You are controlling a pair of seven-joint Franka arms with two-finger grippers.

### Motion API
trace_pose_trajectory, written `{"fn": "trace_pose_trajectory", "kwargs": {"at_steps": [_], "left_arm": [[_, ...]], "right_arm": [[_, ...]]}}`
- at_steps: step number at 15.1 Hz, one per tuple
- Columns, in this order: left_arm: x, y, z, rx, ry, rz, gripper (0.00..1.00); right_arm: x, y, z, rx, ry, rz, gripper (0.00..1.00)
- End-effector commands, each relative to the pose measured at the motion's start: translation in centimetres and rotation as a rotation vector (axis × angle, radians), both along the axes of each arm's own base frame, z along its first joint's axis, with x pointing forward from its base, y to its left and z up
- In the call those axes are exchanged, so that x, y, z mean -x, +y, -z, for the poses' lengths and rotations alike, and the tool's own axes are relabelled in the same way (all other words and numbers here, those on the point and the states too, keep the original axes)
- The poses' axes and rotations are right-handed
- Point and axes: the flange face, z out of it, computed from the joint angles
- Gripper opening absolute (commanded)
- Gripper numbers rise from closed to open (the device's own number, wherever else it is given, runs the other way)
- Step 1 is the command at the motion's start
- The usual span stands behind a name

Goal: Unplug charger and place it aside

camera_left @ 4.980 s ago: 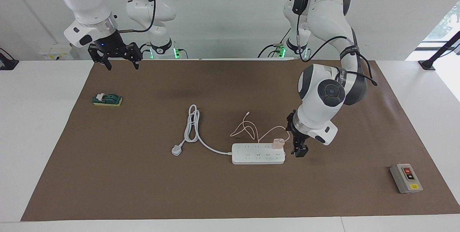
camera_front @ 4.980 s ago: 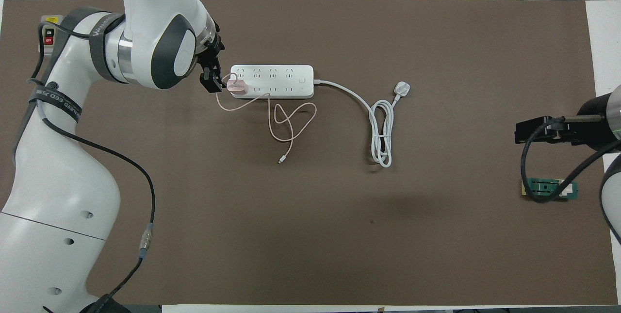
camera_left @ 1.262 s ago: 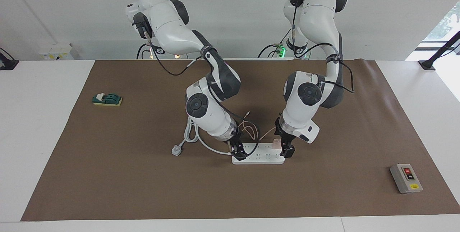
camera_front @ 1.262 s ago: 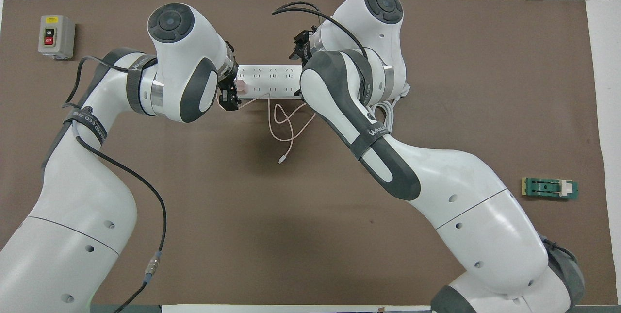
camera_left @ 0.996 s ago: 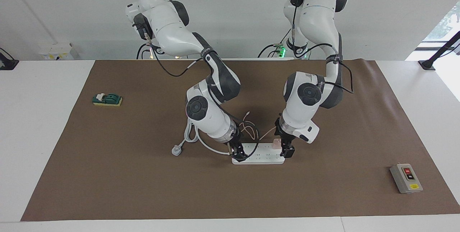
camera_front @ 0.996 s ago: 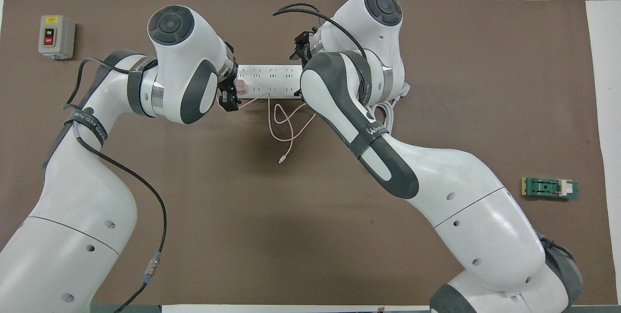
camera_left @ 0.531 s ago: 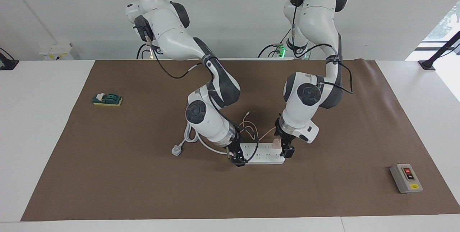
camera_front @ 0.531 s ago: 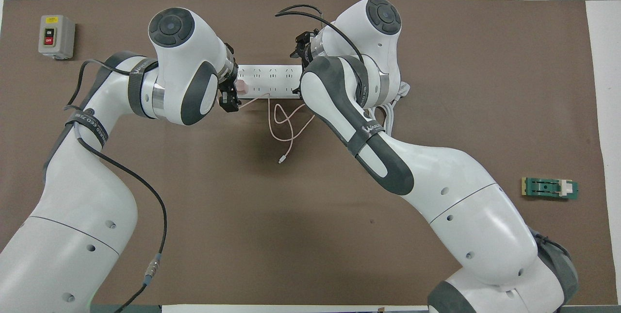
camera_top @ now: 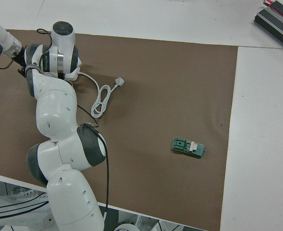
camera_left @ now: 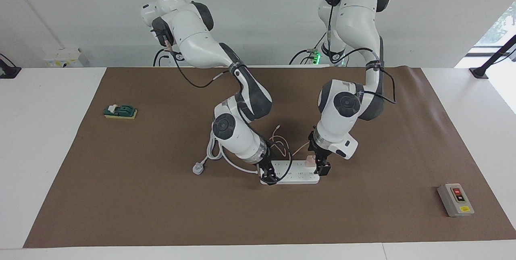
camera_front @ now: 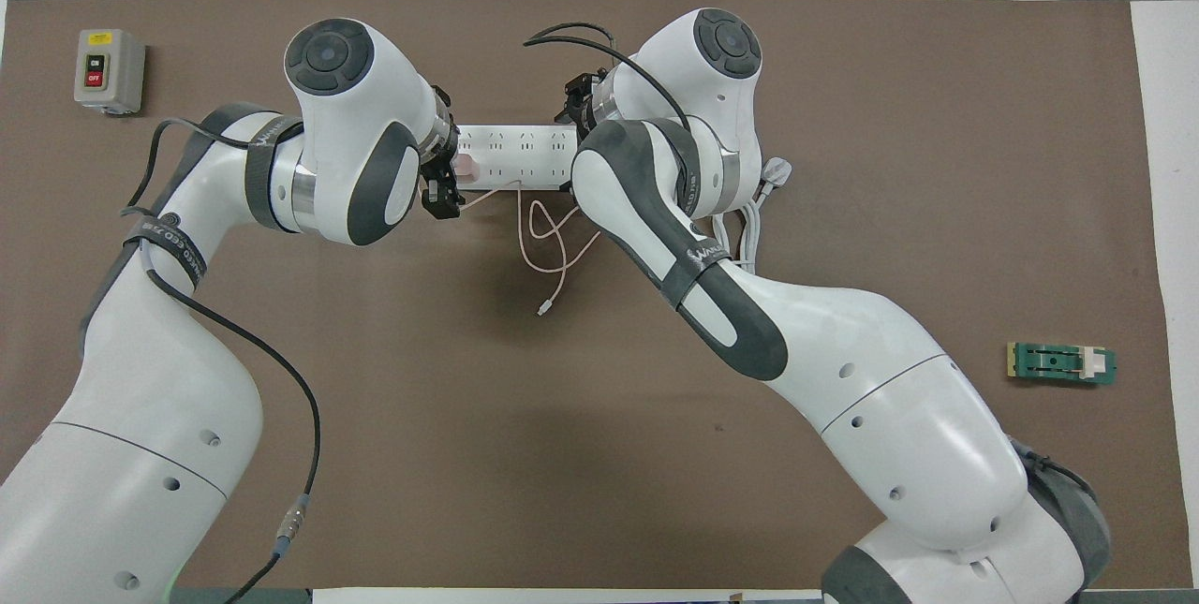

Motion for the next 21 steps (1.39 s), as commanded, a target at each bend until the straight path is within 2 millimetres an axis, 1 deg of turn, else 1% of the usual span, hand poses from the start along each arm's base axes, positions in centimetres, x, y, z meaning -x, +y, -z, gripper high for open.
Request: {"fn": "trace_pose_trajectory", "kwargs": {"at_steps": [1, 5, 6, 8, 9, 12, 13, 14, 17, 19, 20, 21], "left_arm": [[0.9, 0.2, -0.4, -0.002, -0.007, -0.008, 1.00], [0.9, 0.2, -0.4, -0.001, -0.008, -0.008, 1.00], [0.9, 0.2, -0.4, -0.001, -0.008, -0.008, 1.00], [0.9, 0.2, -0.3, -0.002, -0.007, -0.008, 0.97], [0.9, 0.2, -0.3, -0.001, -0.008, -0.008, 0.97], [0.9, 0.3, -0.3, -0.002, -0.008, -0.009, 0.97], [0.9, 0.3, -0.3, -0.002, -0.008, -0.009, 0.94], [1.0, 0.3, -0.1, -0.002, -0.007, -0.007, 0.87], [1.1, 0.2, -0.3, 0.000, -0.012, -0.009, 0.80], [1.1, 0.2, -0.3, 0.000, -0.011, -0.011, 0.79], [1.1, 0.2, -0.1, -0.002, -0.008, -0.011, 0.75], [1.1, 0.2, -0.1, -0.001, -0.010, -0.011, 0.63]], "right_arm": [[0.2, 0.0, 0.2, -0.016, 0.002, 0.026, 0.99], [0.1, -0.1, 0.2, -0.017, -0.006, 0.030, 0.99], [0.2, -0.1, 0.5, -0.014, -0.004, 0.030, 0.99], [0.1, -0.3, 0.6, -0.014, -0.013, 0.037, 0.99], [0.2, -0.2, 1.0, -0.012, -0.010, 0.037, 0.99], [0.2, -0.3, 1.0, -0.012, -0.013, 0.039, 0.99], [0.2, -0.3, 1.1, -0.012, -0.014, 0.040, 0.99], [0.2, -0.3, 1.0, -0.013, -0.015, 0.040, 0.99], [0.3, -0.4, 1.5, -0.009, -0.018, 0.042, 0.99], [0.5, -0.4, 1.8, -0.006, -0.020, 0.046, 1.00], [0.4, -0.5, 1.7, -0.006, -0.020, 0.047, 1.00], [0.5, -0.4, 1.8, -0.006, -0.018, 0.045, 1.00]]}}
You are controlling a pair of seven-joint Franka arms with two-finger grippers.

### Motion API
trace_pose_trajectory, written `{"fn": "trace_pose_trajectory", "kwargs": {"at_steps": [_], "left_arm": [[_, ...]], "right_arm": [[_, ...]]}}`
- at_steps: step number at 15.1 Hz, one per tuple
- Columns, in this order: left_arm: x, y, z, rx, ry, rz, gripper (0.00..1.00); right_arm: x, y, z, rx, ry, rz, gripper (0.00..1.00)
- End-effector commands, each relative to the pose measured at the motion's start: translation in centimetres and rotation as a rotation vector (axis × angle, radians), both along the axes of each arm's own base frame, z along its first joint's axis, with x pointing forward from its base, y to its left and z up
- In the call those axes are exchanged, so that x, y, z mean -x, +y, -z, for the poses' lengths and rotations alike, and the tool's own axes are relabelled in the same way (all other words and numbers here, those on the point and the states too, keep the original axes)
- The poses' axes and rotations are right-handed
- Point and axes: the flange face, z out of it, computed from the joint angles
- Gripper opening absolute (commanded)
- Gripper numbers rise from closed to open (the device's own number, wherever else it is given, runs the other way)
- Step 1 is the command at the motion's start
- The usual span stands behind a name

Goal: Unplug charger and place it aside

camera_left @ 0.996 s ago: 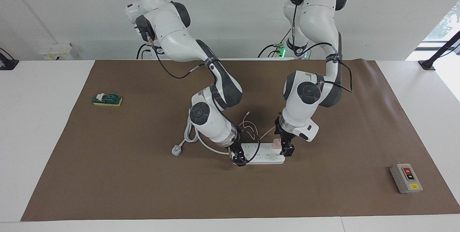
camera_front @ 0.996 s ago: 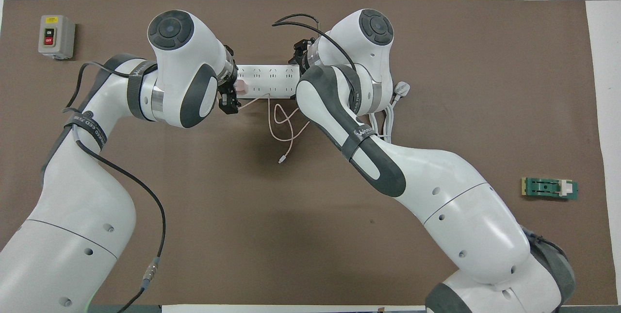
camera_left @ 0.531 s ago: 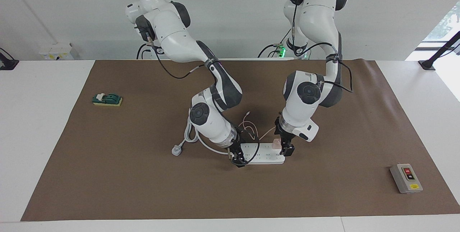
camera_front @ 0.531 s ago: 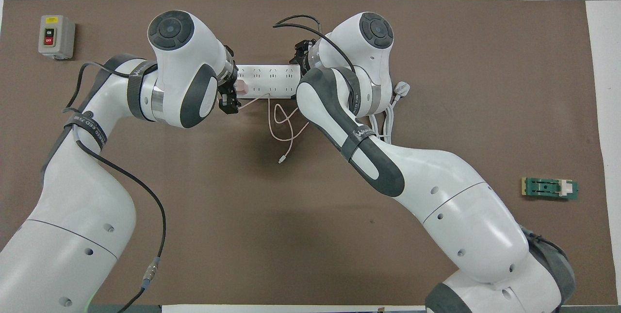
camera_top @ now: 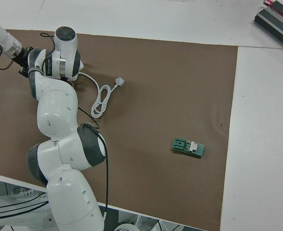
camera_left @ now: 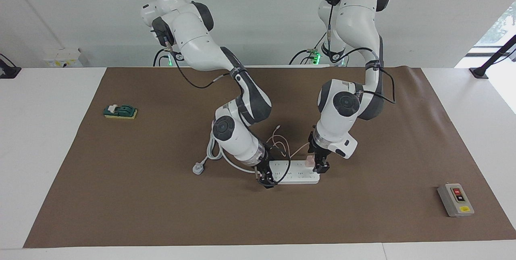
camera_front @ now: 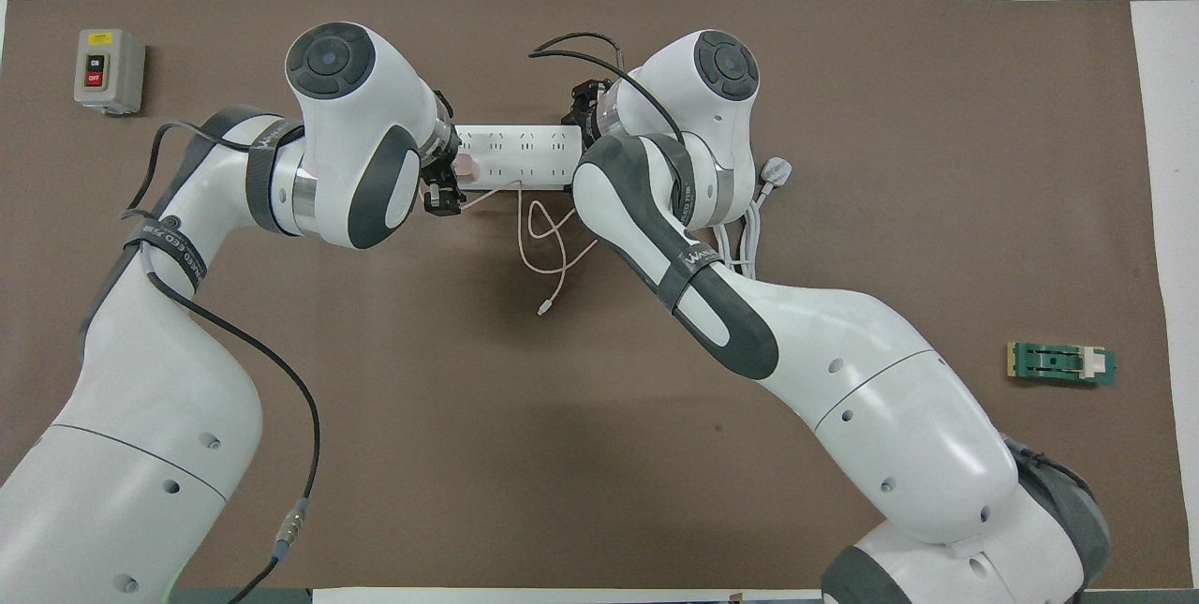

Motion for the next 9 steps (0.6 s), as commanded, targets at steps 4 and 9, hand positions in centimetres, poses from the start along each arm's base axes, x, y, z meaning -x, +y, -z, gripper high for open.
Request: {"fn": "trace_pose_trajectory", "kwargs": {"at_steps": [4, 9], "left_arm": [[0.90, 0.18, -0.34, 0.001, -0.014, -0.011, 0.00], [0.84, 0.28, -0.35, 0.001, -0.016, -0.011, 0.00]], "right_arm": [[0.35, 0.01, -0.10, -0.011, 0.000, 0.016, 0.55], [0.34, 0.02, -0.12, -0.015, 0.000, 0.018, 0.29]]}}
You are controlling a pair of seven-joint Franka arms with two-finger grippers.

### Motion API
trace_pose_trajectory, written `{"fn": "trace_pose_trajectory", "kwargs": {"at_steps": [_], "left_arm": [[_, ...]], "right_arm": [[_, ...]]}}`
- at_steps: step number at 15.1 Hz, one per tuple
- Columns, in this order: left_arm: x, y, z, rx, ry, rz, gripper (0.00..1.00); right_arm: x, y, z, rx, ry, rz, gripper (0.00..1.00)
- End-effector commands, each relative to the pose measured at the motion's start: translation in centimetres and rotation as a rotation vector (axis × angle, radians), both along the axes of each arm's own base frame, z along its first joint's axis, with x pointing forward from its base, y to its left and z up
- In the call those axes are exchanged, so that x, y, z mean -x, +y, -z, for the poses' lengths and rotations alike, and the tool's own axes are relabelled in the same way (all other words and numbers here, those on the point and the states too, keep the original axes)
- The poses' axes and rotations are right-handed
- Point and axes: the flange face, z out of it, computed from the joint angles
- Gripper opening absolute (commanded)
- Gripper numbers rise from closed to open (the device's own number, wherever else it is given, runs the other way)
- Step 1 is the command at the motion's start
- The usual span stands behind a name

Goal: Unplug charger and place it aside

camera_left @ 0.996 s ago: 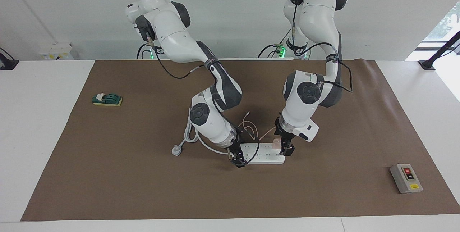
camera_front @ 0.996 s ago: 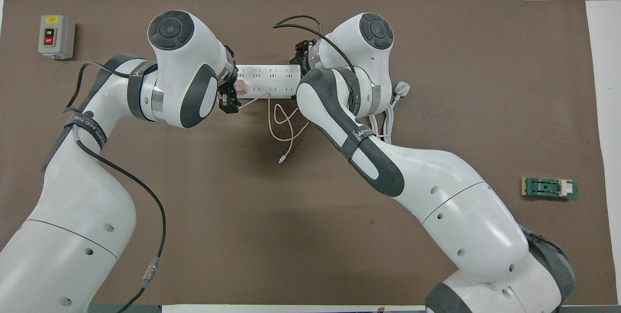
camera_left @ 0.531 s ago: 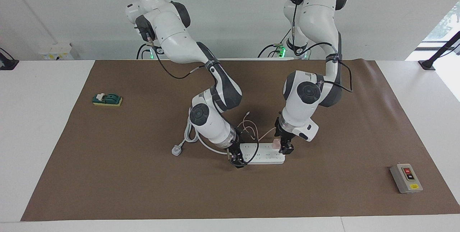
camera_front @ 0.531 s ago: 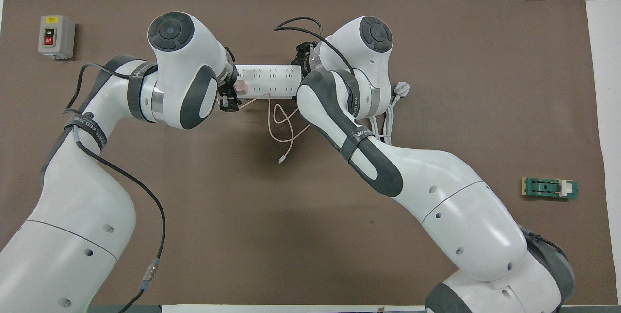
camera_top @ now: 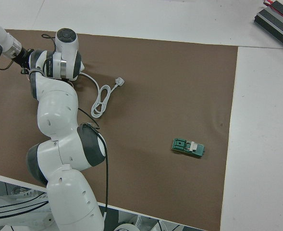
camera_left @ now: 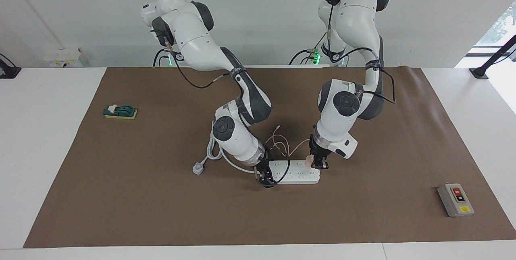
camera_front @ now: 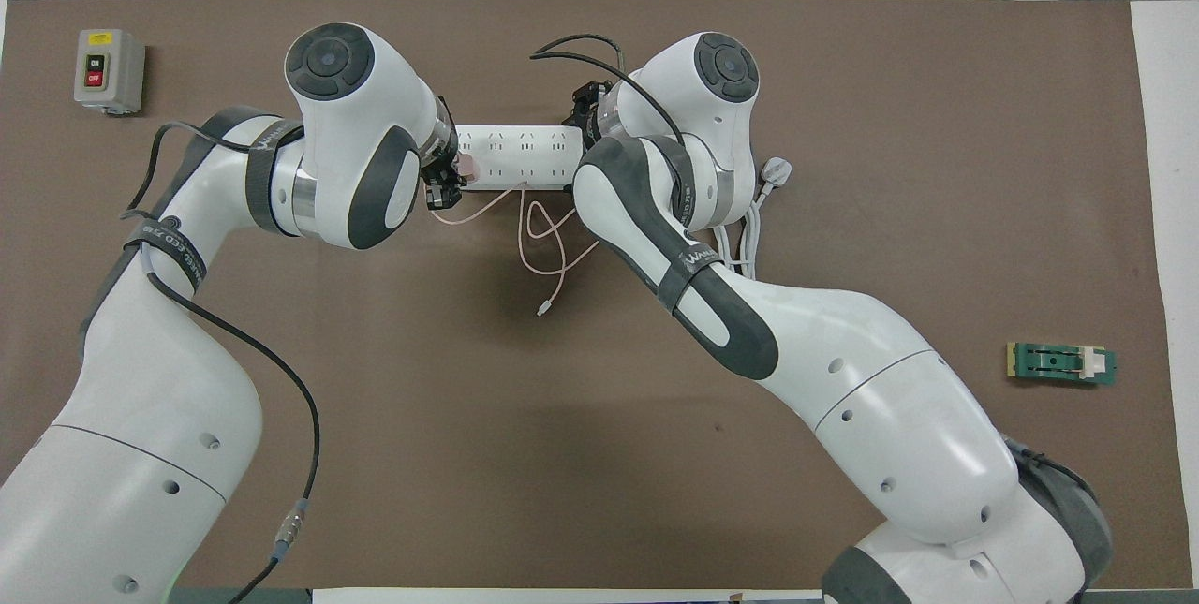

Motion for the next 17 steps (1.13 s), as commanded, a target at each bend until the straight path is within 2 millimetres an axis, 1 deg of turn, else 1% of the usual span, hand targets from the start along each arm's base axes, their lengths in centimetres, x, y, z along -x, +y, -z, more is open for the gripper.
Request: {"fn": "trace_pose_trajectory", "kwargs": {"at_steps": [1, 3, 5, 6, 9, 10, 11, 15, 16, 17], "left_arm": [[0.9, 0.3, -0.3, 0.000, -0.009, -0.010, 0.00], [0.8, 0.6, -0.4, -0.003, -0.002, -0.011, 0.00], [0.6, 1.0, -1.0, -0.007, 0.009, -0.014, 0.00], [0.8, 1.2, -2.2, -0.006, 0.013, -0.012, 0.00], [0.5, 4.4, -6.3, 0.002, 0.006, -0.024, 0.00], [0.6, 5.9, -7.5, 0.002, 0.014, -0.009, 0.00], [1.0, 6.7, -8.8, -0.001, 0.028, 0.024, 0.00], [1.4, 12.3, -12.4, 0.006, 0.061, 0.098, 0.00], [1.4, 13.9, -13.1, 0.008, 0.064, 0.114, 0.00], [1.4, 15.3, -13.3, 0.010, 0.075, 0.145, 0.00]], "right_arm": [[0.3, 0.1, -0.3, -0.014, -0.006, 0.012, 0.30], [0.3, 0.1, -0.2, -0.014, -0.005, 0.012, 0.31], [0.2, 0.0, -0.2, -0.015, -0.010, 0.015, 0.31], [0.1, 0.0, -0.4, -0.017, -0.017, 0.018, 0.31], [0.1, 0.0, -0.3, -0.018, -0.015, 0.020, 0.33], [0.1, 0.0, -0.3, -0.018, -0.015, 0.020, 0.34], [0.2, 0.0, -0.3, -0.017, -0.014, 0.020, 0.34], [0.1, 0.0, -0.4, -0.018, -0.017, 0.020, 0.35], [0.1, 0.0, -0.5, -0.019, -0.017, 0.020, 0.44], [0.1, 0.0, -0.8, -0.019, -0.018, 0.021, 0.68]]}}
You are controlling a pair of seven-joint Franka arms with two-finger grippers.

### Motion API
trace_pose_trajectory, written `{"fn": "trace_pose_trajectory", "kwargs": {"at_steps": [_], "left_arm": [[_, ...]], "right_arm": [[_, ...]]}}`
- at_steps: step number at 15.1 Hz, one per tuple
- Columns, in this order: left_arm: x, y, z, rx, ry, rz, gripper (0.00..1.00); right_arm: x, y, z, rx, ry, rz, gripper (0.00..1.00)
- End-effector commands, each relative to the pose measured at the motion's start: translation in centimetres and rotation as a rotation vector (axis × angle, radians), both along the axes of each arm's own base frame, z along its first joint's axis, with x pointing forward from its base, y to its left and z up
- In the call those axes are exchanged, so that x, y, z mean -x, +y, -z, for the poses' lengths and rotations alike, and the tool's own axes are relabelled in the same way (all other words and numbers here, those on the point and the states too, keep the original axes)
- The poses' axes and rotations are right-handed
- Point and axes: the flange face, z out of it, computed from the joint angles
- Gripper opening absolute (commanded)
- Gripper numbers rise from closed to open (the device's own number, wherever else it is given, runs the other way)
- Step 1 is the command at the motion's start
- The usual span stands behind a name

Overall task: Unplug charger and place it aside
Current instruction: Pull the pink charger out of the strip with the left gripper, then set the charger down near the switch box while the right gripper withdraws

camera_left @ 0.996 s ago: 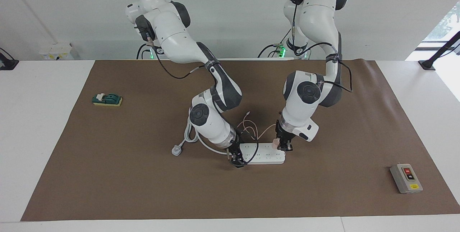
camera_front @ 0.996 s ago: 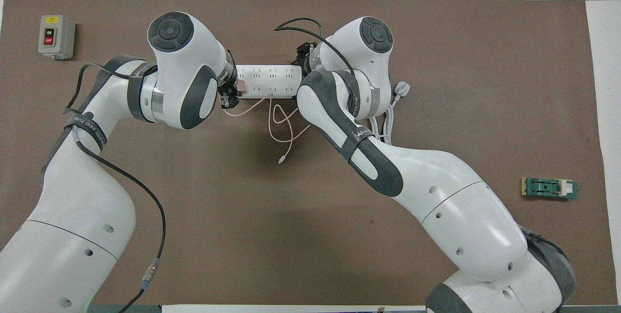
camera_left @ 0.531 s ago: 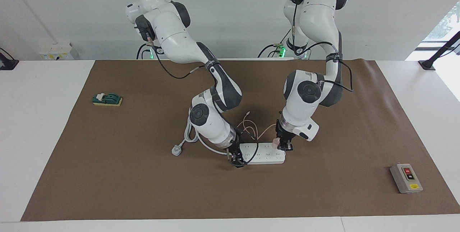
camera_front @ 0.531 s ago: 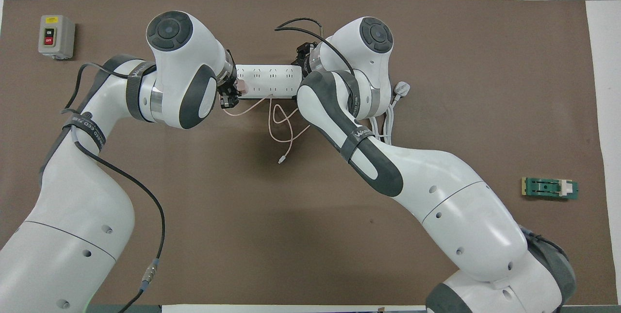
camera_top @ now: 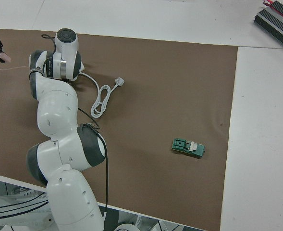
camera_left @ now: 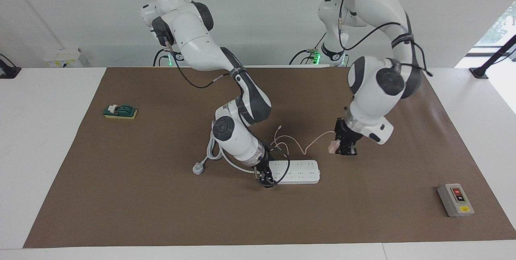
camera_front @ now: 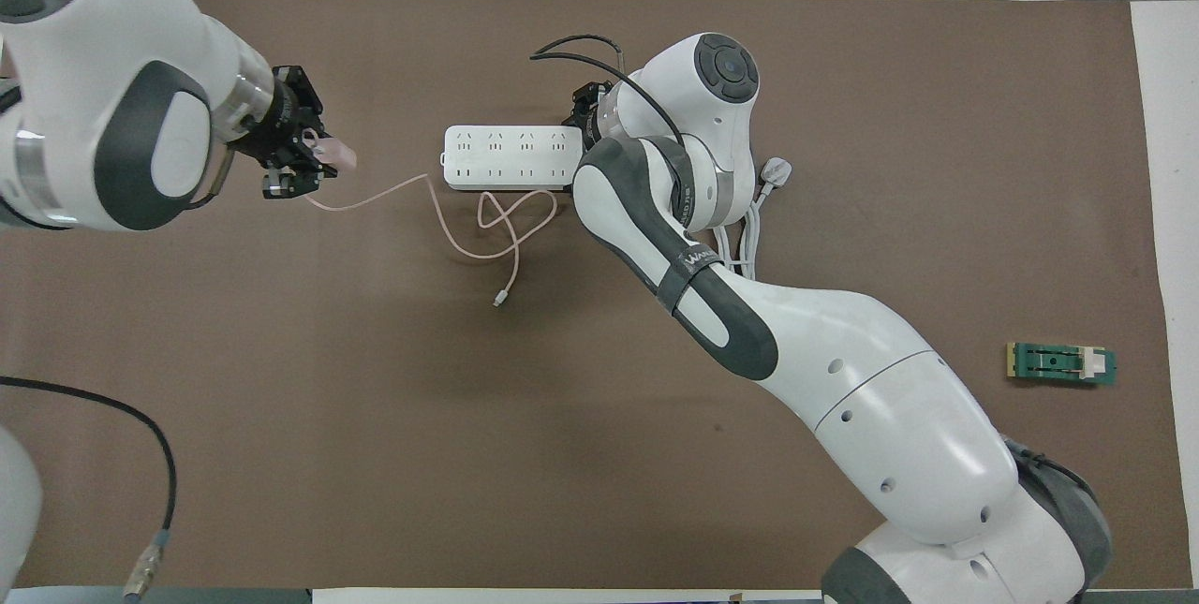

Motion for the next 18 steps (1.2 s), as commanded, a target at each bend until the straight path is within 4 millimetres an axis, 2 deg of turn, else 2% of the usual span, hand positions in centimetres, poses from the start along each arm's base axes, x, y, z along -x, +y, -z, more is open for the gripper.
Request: {"fn": "trace_pose_trajectory", "kwargs": {"at_steps": [1, 2, 4, 6, 8, 10, 12, 14, 15, 16, 17, 18], "left_arm": [[0.8, 4.3, 0.0, 0.000, 0.045, 0.094, 0.00], [0.8, 6.9, -0.1, 0.012, 0.059, 0.131, 0.00], [0.7, 12.1, -0.9, 0.057, 0.068, 0.185, 0.00], [1.3, 17.5, -1.3, 0.086, 0.088, 0.286, 0.00], [1.6, 18.6, -1.2, 0.093, 0.083, 0.426, 0.00], [1.5, 18.8, -0.7, 0.086, 0.052, 0.470, 0.00], [2.9, 18.9, 0.8, 0.085, 0.044, 0.495, 0.00], [4.5, 19.1, 2.7, 0.098, 0.031, 0.635, 0.00], [4.8, 19.0, 3.2, 0.098, 0.029, 0.644, 0.40], [4.8, 18.5, 3.0, 0.101, 0.034, 0.656, 0.99], [4.8, 18.0, 2.8, 0.106, 0.040, 0.674, 1.00], [4.8, 17.9, 2.8, 0.106, 0.043, 0.680, 1.00]], "right_arm": [[0.0, -0.1, -1.6, -0.021, -0.015, 0.018, 0.90], [-0.1, -0.5, -2.9, -0.025, -0.024, 0.019, 1.00], [0.0, -1.3, -5.5, -0.024, -0.003, 0.000, 1.00], [-0.4, -3.5, -9.2, -0.027, 0.006, -0.001, 1.00], [-0.5, -4.9, -11.7, -0.029, 0.009, -0.002, 1.00], [-0.6, -6.5, -13.9, -0.025, 0.012, 0.000, 1.00], [-0.8, -8.7, -16.0, -0.016, 0.002, 0.004, 1.00], [-0.8, -11.0, -18.0, 0.029, -0.038, -0.061, 1.00], [-0.6, -12.0, -19.2, 0.056, -0.058, -0.113, 1.00], [-0.6, -14.2, -20.5, 0.087, -0.077, -0.159, 1.00], [-0.5, -17.3, -22.1, 0.122, -0.105, -0.234, 1.00], [-0.4, -19.3, -22.9, 0.150, -0.124, -0.296, 1.00]]}}
